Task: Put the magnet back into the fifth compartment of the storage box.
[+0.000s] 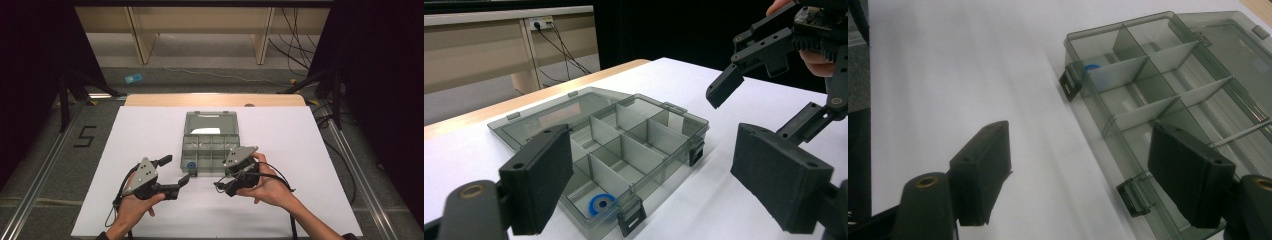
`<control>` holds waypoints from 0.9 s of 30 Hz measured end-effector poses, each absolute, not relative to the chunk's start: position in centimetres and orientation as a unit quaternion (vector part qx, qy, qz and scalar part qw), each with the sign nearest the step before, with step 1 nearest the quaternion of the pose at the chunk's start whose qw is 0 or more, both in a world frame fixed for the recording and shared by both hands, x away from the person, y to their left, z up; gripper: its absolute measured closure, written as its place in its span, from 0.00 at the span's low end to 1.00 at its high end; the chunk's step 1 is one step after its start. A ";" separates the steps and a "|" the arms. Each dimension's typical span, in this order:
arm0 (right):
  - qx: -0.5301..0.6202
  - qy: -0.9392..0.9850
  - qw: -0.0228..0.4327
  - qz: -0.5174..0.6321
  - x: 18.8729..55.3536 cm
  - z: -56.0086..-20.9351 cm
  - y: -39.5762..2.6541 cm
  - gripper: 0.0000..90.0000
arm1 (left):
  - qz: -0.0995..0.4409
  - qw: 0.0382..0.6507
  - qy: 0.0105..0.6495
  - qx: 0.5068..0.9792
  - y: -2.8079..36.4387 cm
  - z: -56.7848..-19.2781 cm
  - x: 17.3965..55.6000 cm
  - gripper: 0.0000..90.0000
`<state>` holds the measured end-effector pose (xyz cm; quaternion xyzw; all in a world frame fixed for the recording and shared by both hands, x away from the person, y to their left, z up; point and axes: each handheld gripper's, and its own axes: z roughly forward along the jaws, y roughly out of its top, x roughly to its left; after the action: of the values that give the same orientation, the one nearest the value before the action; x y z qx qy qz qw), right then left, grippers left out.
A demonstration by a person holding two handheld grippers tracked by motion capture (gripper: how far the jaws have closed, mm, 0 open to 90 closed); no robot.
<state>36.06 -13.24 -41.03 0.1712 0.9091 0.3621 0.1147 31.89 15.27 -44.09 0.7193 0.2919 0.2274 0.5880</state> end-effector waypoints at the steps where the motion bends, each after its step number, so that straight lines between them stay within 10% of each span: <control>1: 0.167 0.910 0.115 0.362 36.0 -41.0 -13.3 0.29 | 0.227 0.588 0.292 0.720 15.3 -44.1 31.9 0.18; 27: 0.183 0.892 0.124 0.395 34.4 -40.7 -15.6 0.29 | 0.219 0.584 0.292 0.725 15.1 -44.3 31.9 0.18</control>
<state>34.40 -15.62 -40.73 0.1832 0.8915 0.3952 0.1245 31.88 15.10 -44.26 0.7250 0.2922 0.2194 0.5839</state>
